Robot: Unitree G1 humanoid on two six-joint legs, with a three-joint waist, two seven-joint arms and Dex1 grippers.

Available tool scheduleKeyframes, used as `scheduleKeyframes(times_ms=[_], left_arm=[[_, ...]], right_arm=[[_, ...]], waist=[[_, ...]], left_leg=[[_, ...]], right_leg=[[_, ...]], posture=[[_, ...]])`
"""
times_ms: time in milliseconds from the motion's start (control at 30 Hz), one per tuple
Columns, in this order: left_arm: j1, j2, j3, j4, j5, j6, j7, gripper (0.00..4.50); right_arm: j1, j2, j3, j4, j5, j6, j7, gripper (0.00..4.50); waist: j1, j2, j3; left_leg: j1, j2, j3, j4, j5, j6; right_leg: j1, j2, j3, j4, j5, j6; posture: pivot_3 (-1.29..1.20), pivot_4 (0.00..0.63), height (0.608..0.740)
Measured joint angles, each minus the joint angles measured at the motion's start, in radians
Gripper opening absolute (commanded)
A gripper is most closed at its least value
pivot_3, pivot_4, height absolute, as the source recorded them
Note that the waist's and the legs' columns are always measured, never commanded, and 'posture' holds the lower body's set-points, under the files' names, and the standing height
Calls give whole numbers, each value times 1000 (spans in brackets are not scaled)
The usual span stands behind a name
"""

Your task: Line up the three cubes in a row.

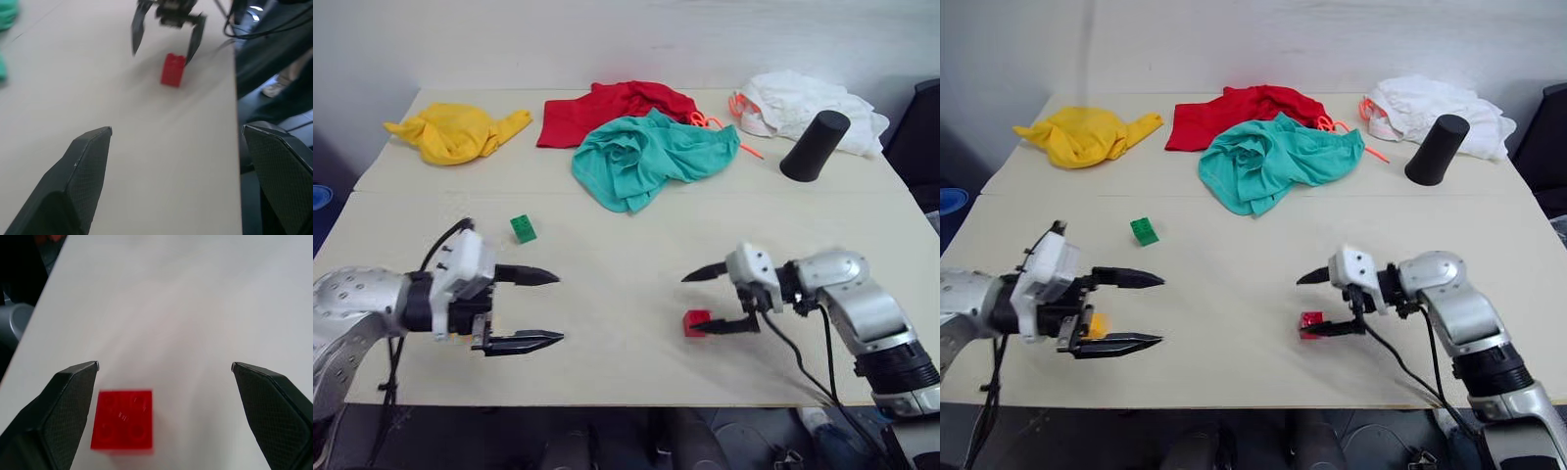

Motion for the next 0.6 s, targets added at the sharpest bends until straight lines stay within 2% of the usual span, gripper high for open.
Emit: scheduleKeyframes(times_ms=[133,333,400,467,600], left_arm=[[230,-96,219,-19,64,-11,46,4500],[347,-209,373,-21,107,-36,142,4500],[325,-219,374,-18,107,-25,191,4500],[238,-206,349,-9,107,-4,259,4500],[-7,-161,217,50,122,86,433,4500]], right_arm=[[-62,-13,-32,9,57,25,40,4474],[-135,-2,-37,47,65,25,47,4474],[-145,3,-38,51,68,27,46,4474],[-151,19,-37,49,73,29,44,4474],[-150,23,-38,43,78,37,35,4474]], waist=[[1,0,0],[1,-1,-1],[4,-1,-1],[9,-1,-1],[11,-1,-1]], left_leg=[[0,-1,0,0,-1,2],[0,-2,-2,0,-2,3],[0,-2,-3,0,-2,3],[0,-2,-3,0,-2,3],[-1,-3,-3,-1,-2,3]], right_leg=[[1,-2,-1,-2,0,0],[2,-4,-3,-2,0,0],[2,-5,-3,-3,0,0],[2,-5,-4,-2,0,0],[2,-6,-4,-2,0,1]], posture=[[0,150,740],[0,150,740],[0,150,740],[0,150,740],[0,150,740]])
